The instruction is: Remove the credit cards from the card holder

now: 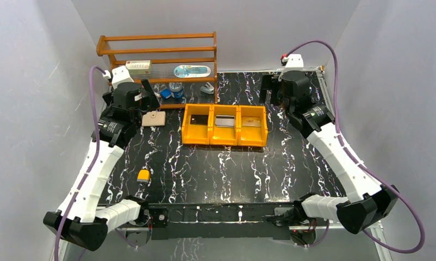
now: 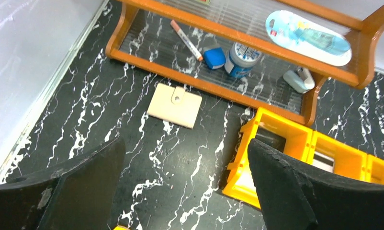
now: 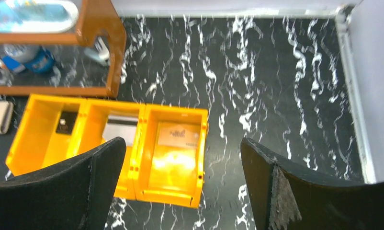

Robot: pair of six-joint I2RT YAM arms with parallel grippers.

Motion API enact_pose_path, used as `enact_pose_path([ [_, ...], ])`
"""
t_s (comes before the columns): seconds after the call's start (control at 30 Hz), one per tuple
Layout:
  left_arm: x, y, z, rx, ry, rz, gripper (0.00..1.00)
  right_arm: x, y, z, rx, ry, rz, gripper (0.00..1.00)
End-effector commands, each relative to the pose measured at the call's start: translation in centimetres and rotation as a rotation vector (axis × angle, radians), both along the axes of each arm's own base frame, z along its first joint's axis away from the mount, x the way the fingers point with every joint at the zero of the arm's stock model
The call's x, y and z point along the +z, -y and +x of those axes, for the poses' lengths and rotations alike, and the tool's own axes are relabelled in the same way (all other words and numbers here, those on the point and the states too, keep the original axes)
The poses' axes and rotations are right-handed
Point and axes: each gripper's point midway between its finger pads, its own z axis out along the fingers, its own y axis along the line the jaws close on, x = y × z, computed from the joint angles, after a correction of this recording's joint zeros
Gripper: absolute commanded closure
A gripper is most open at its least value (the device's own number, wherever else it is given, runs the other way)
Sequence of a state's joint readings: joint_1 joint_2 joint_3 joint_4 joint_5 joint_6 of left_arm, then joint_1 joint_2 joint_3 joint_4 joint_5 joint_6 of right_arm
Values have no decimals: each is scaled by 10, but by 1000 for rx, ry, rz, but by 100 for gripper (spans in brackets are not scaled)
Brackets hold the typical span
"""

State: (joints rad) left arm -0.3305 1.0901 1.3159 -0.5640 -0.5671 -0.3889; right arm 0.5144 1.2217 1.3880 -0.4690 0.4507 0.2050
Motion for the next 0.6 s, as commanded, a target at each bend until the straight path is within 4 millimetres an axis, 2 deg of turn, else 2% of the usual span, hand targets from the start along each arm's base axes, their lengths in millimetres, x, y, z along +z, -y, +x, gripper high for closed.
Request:
enact_pose_path([
  [0.0, -11, -3, 2, -13, 4, -30, 2, -25, -8, 1, 77, -55, 96, 2],
  [0.2, -57, -8, 3, -35, -96, -56, 2, -95, -12, -8, 158, -253, 177, 2],
  [0.3, -84, -3, 0, -65, -175, -105, 2, -121, -13, -16, 159, -342, 181, 2],
  [0.43, -114, 7, 1, -123, -261, -173, 2, -145, -16, -21, 133, -427, 162, 2],
  [0.57, -139, 15, 8, -152, -341, -236, 2, -158, -18, -22, 94, -485, 155, 2],
])
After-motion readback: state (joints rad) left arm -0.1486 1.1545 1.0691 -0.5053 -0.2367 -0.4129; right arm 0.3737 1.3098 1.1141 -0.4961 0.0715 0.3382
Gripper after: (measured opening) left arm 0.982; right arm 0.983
